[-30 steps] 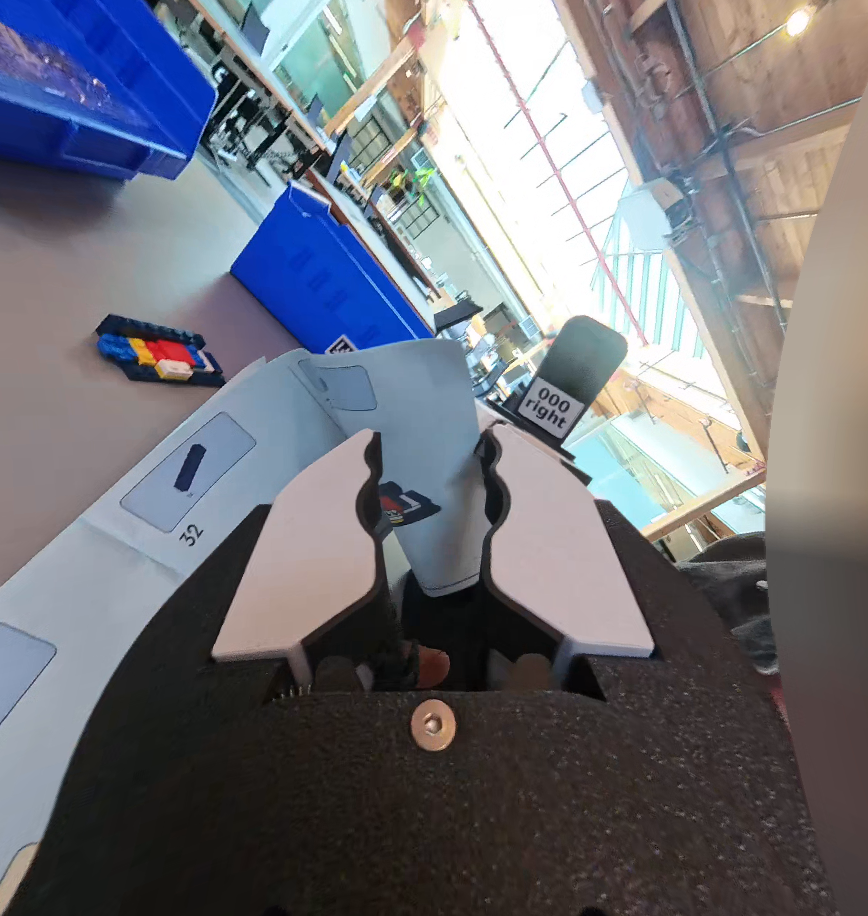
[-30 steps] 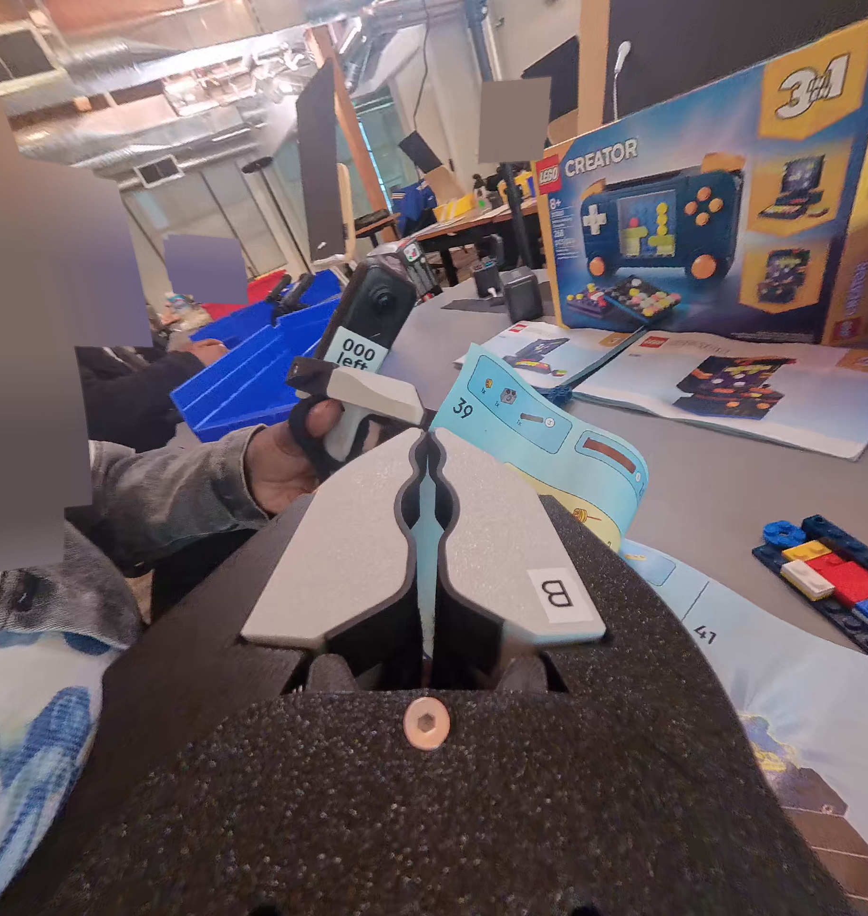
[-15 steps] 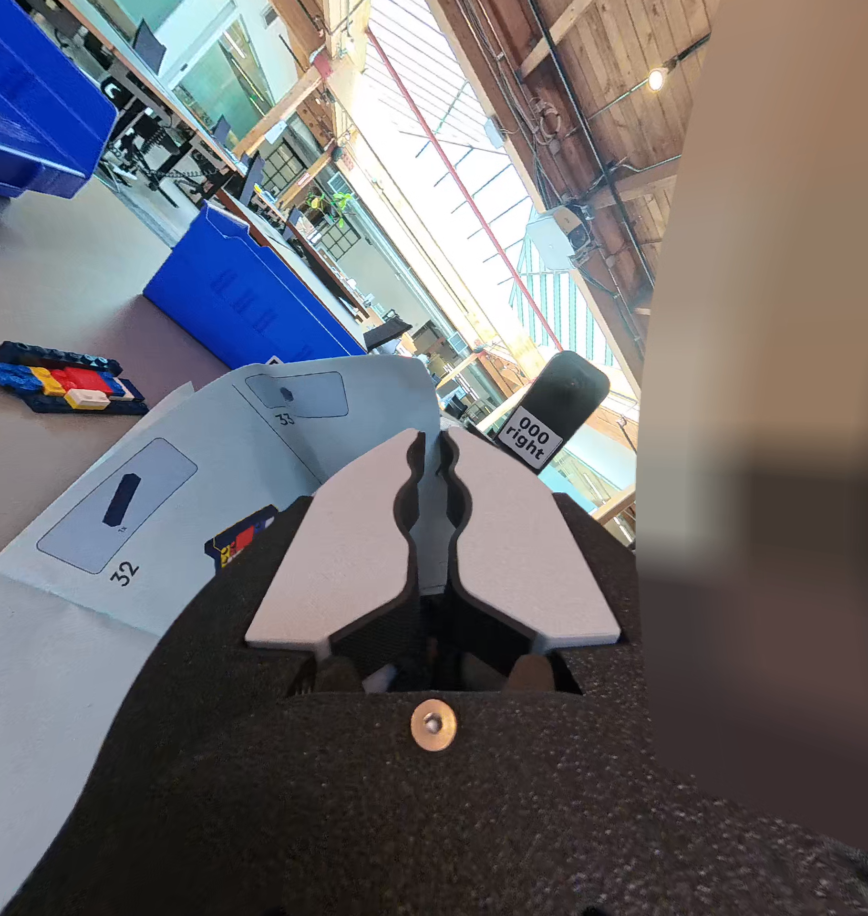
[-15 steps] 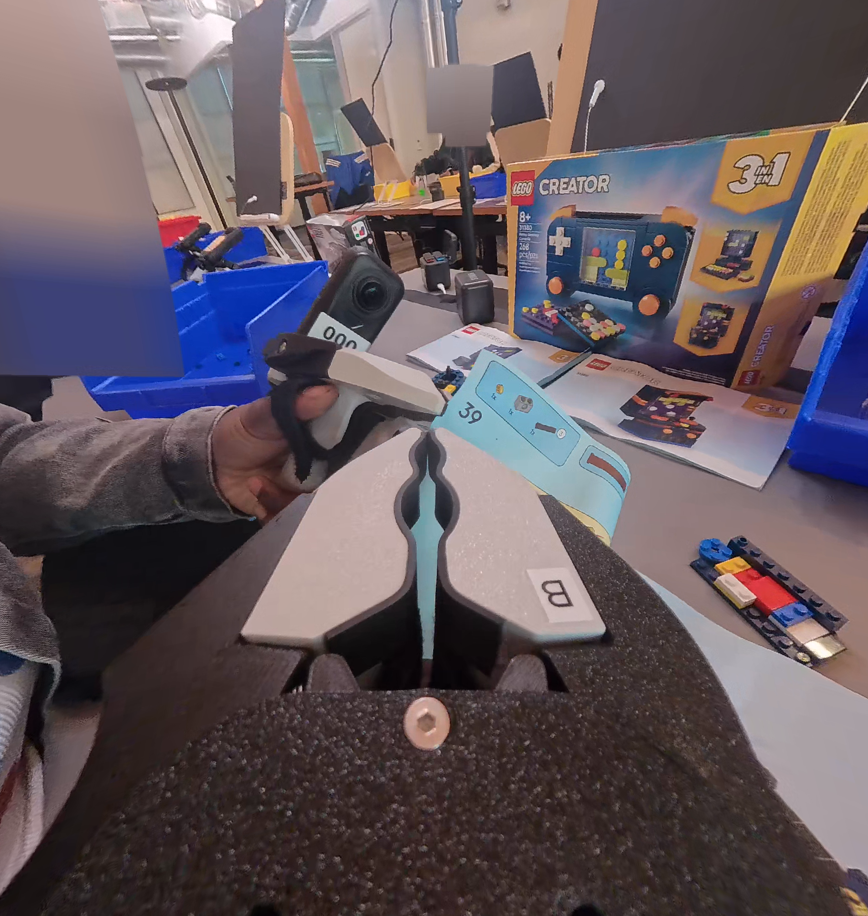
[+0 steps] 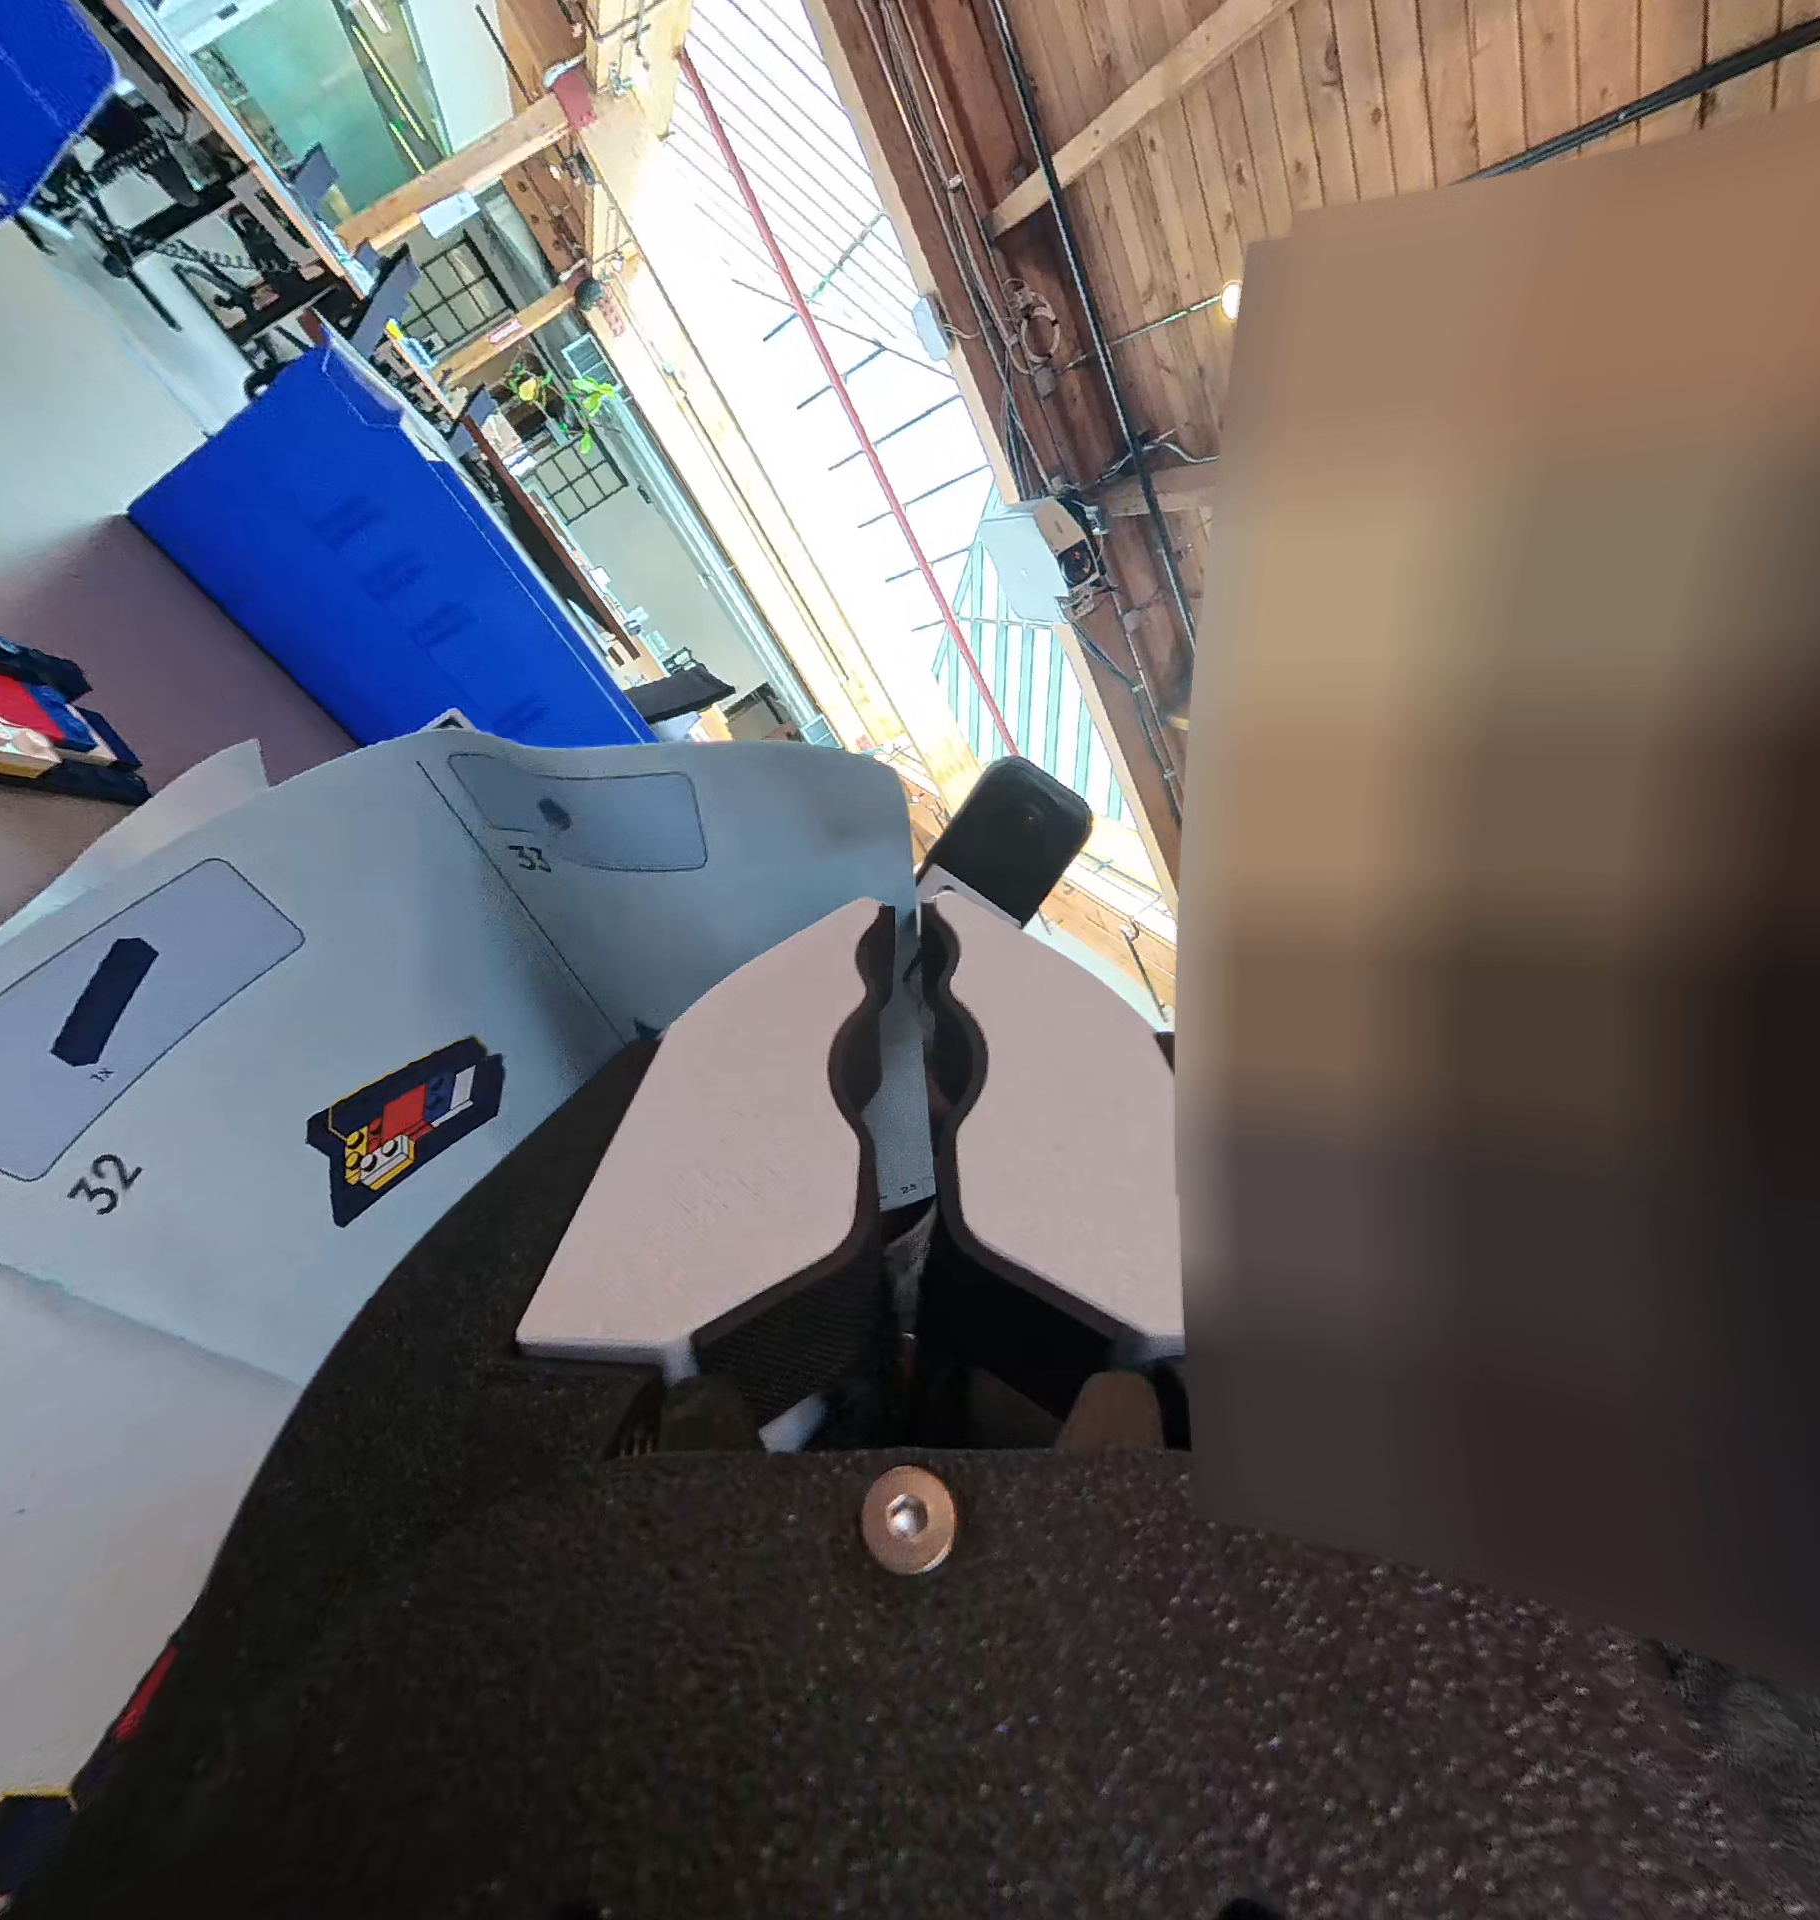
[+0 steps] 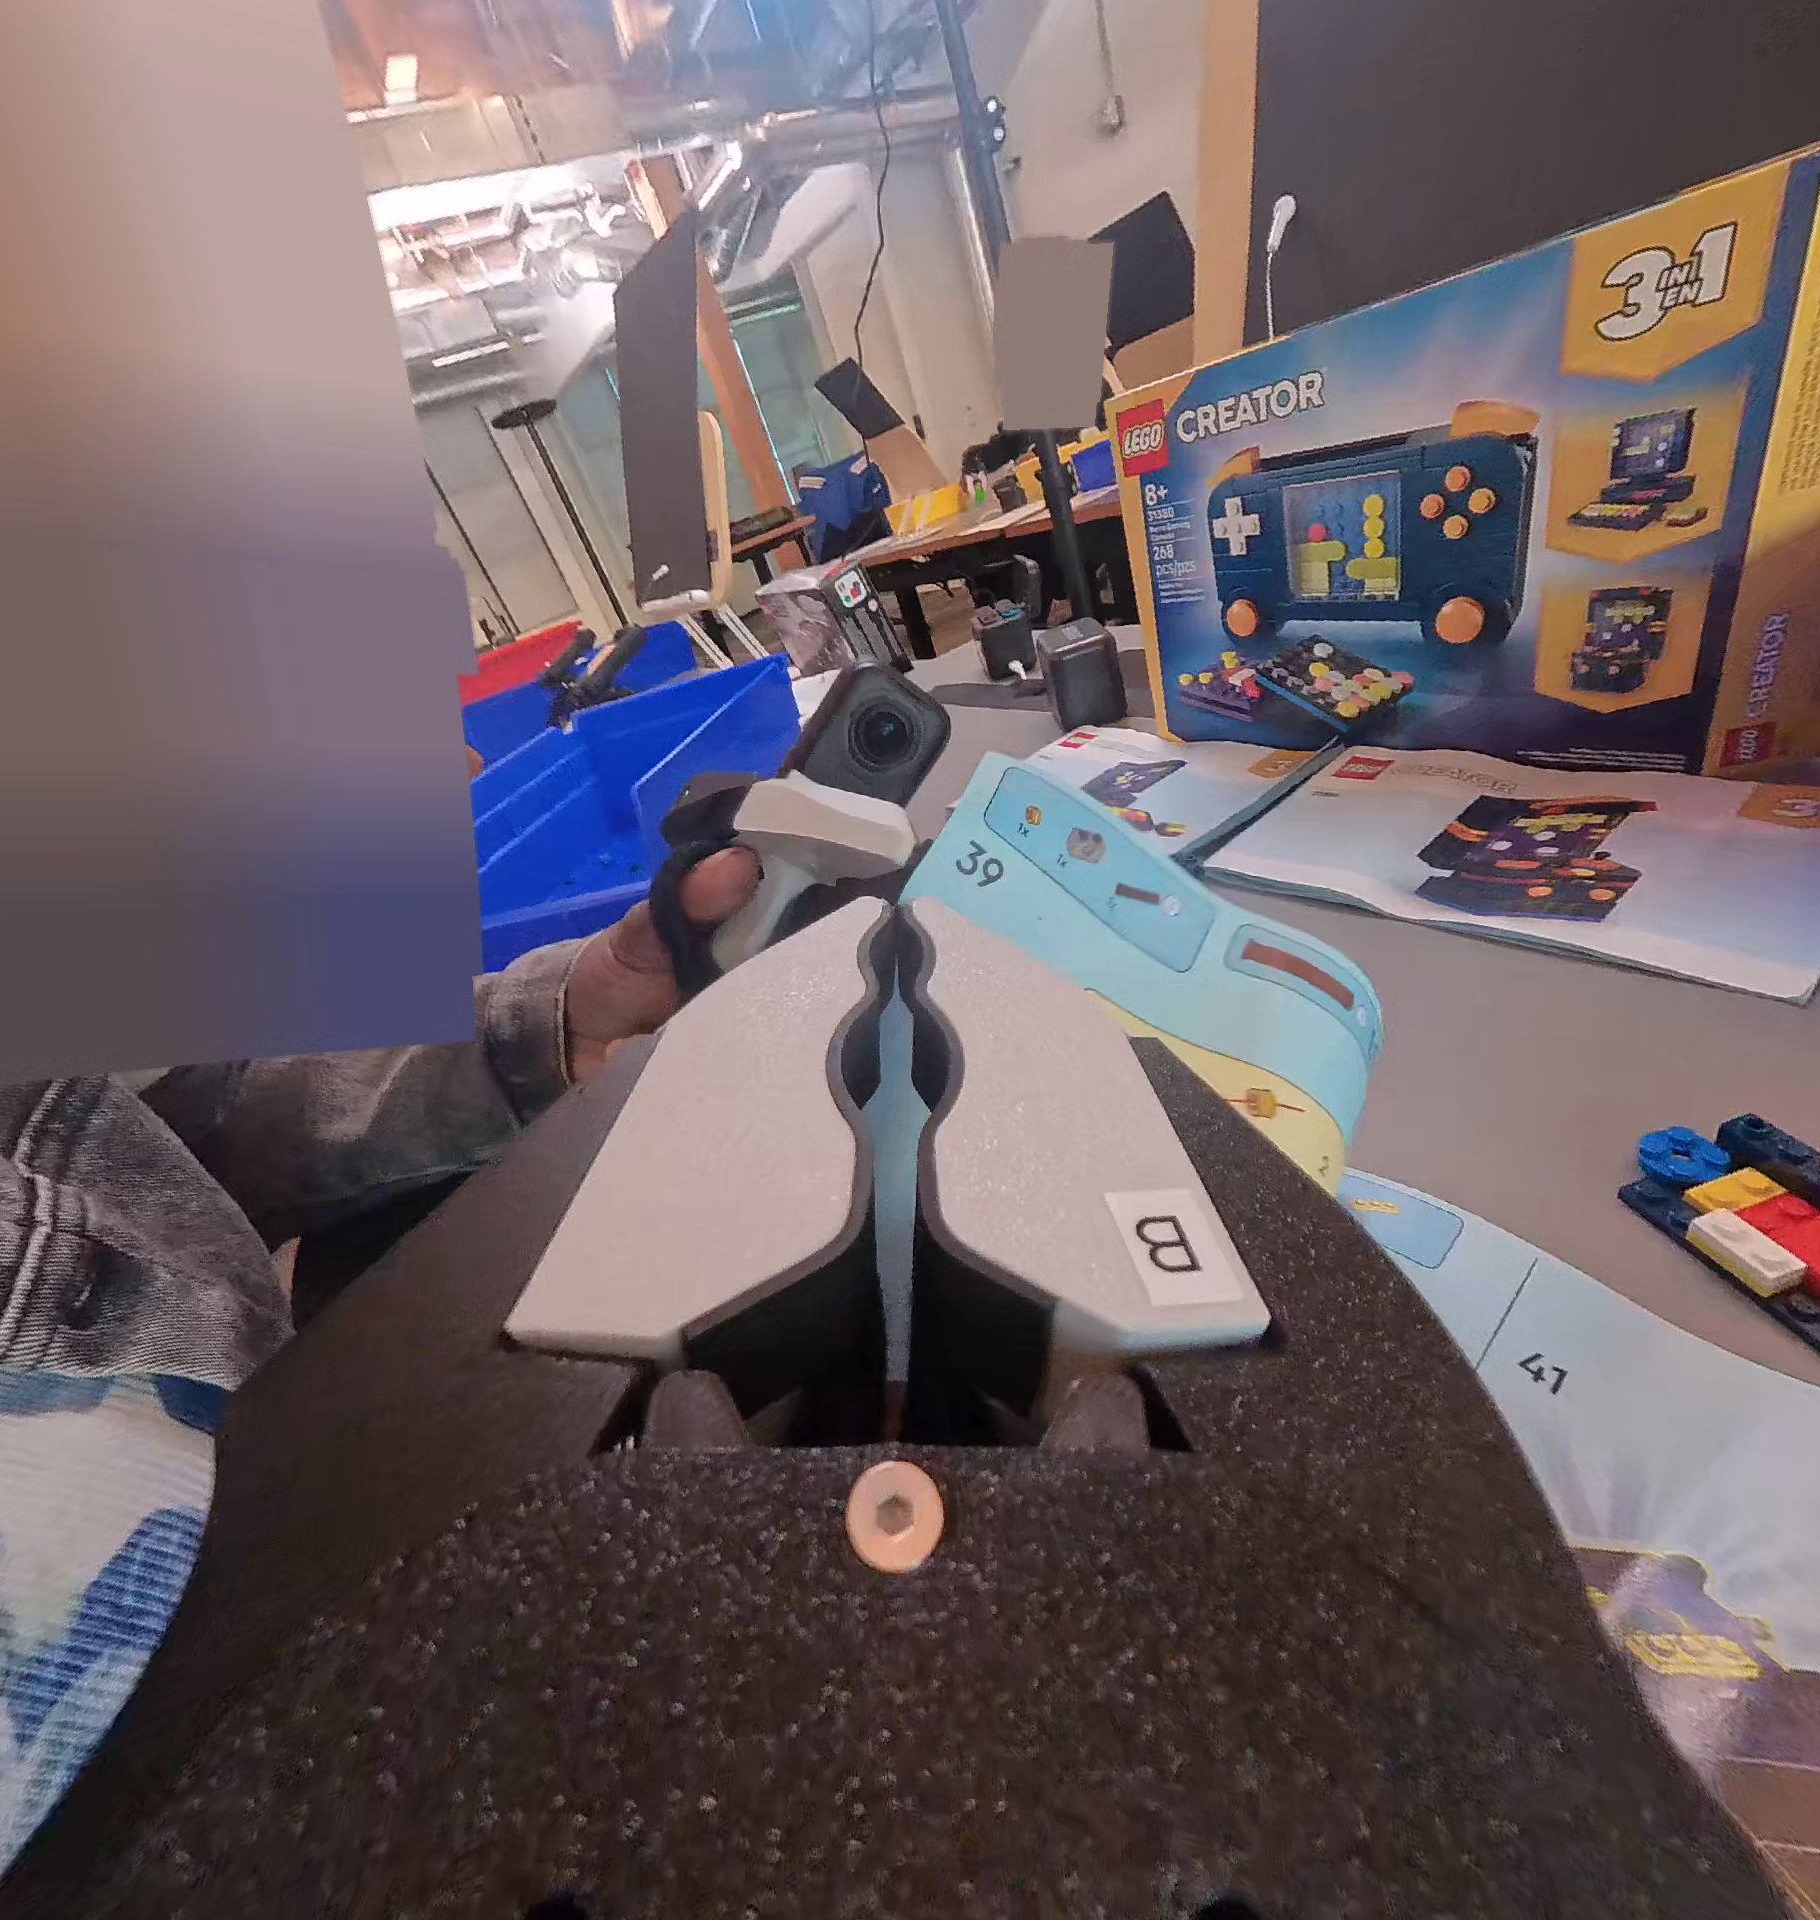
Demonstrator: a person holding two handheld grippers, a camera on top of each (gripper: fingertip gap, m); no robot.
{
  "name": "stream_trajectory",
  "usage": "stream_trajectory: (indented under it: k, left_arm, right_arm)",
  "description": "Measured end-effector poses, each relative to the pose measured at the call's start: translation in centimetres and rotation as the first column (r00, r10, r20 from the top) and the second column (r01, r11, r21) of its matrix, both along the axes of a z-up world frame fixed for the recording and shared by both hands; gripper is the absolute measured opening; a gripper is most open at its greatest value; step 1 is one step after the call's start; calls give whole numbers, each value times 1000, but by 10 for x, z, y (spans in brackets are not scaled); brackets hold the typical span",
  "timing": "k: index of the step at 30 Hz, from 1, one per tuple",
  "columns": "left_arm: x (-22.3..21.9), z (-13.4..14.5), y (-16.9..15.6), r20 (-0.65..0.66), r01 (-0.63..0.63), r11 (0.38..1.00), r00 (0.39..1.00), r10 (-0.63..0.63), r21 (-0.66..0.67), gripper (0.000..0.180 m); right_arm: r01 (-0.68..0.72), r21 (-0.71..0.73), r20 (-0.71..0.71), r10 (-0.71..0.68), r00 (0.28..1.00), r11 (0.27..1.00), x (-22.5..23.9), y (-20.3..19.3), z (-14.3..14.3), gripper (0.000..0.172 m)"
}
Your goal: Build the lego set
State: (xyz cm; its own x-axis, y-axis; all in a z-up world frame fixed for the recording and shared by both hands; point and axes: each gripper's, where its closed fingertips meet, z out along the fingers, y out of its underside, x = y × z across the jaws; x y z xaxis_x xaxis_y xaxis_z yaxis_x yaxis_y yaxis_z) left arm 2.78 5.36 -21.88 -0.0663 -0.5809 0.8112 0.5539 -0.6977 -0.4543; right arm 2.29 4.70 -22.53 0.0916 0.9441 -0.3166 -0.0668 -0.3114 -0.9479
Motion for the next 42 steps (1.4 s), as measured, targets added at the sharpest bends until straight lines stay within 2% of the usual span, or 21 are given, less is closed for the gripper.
stream_trajectory:
  k: [13, 25, 37, 39, 41, 42]
  left_arm:
    - [0, -5, 2, -38, -11, 1000, 999, 12, 5, 7]
    - [2, -7, 0, -82, -21, 999, 996, 23, 34, 0]
    - [1, -10, 1, -116, -33, 998, 992, 39, 47, 0]
    - [-2, -14, 5, -147, -58, 997, 987, 64, 42, 9]
    - [-3, -17, 7, -178, -60, 997, 982, 67, 41, 35]
    - [-2, -17, 7, -195, -57, 997, 979, 65, 47, 40]
  right_arm:
    - [13, 37, 29, -14, 999, 999, -1, 1, -5, 0]
    - [-94, -151, -53, 87, 995, 984, -3, -1, -9, 0]
    - [-111, -190, -74, 98, 992, 976, -1, 2, -11, 0]
    - [-115, -177, -61, 106, 993, 977, -2, 0, -12, 0]
    - [-118, -165, -41, 112, 993, 979, -3, -2, -15, 0]
    - [-119, -156, -23, 117, 993, 980, -4, -3, -17, 0]
